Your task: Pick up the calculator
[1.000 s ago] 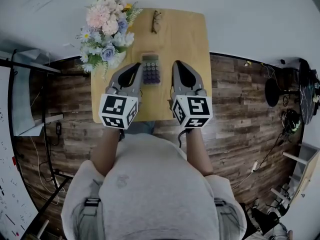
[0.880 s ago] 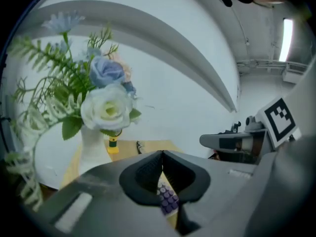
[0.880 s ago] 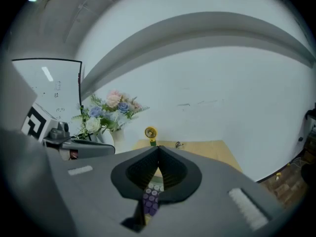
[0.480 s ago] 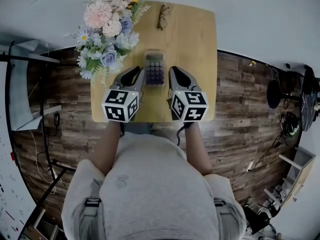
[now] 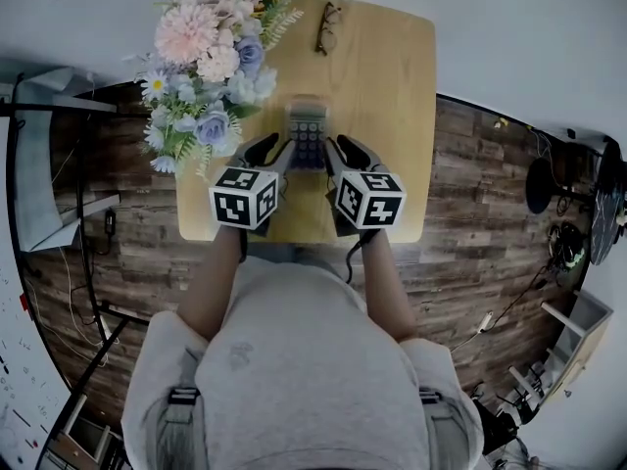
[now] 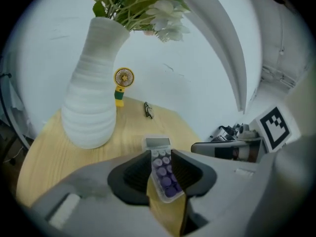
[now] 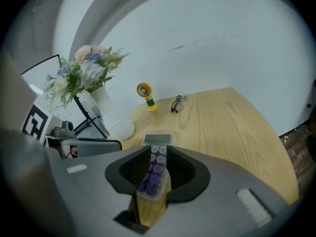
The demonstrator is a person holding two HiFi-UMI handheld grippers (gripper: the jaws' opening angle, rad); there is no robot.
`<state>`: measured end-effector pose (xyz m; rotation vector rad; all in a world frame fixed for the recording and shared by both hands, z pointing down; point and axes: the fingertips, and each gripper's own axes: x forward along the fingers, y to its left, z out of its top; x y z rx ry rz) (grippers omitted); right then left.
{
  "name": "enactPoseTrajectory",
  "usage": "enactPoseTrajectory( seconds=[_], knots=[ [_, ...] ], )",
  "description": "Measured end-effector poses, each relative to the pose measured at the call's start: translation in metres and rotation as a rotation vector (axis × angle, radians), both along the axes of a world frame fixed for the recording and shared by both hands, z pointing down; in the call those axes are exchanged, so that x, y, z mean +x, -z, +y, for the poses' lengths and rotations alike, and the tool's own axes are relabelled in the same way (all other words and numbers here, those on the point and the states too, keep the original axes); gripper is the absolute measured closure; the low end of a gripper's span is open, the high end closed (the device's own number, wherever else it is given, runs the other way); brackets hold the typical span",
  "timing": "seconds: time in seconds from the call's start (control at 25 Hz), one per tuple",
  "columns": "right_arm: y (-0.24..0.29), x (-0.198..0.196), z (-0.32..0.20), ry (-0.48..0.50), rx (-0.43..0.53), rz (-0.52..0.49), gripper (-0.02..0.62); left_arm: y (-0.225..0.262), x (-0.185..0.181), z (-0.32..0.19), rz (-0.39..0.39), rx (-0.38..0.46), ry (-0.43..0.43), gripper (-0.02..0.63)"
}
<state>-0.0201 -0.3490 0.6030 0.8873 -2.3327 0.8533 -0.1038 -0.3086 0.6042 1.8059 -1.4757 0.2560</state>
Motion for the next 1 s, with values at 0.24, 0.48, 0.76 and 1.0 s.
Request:
enactPoseTrajectory(
  seconds=[0.24, 0.48, 0.76, 1.0],
  knots=[
    [-0.026, -0.004, 0.001, 0.020, -0.086, 0.007, 0.447, -0.024, 0.000, -0.004, 0.041, -0.057, 0.015, 0.459],
    [-0.039, -0.009, 0.001, 0.037, -0.136, 0.009, 0.418, -0.042, 0.006, -0.006, 0.082, -0.108, 0.022, 0.413],
    [-0.048, -0.014, 0.000, 0.032, -0.184, -0.014, 0.396, -0.044, 0.006, -0.013, 0.102, -0.123, 0.022, 0.397],
    [-0.051, -0.017, 0.000, 0.035, -0.240, -0.066, 0.380, -0.044, 0.011, -0.016, 0.128, -0.124, 0.003, 0.397]
  ],
)
